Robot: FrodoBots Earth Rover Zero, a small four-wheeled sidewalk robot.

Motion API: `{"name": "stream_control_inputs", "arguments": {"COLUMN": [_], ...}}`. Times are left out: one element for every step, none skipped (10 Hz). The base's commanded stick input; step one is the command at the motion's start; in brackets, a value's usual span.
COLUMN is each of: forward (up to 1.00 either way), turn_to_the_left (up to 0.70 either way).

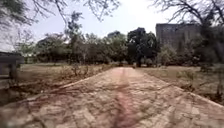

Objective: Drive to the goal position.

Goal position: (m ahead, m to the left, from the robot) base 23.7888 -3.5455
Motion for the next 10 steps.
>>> {"name": "stream_control_inputs", "arguments": {"forward": [0.70, 0.70, 0.70, 0.70, 0.70, 0.70, 0.70, 0.70, 0.70, 0.70], "turn_to_the_left": [0.00, 0.00, 0.00, 0.00, 0.00, 0.00, 0.00, 0.00, 0.00, 0.00]}}
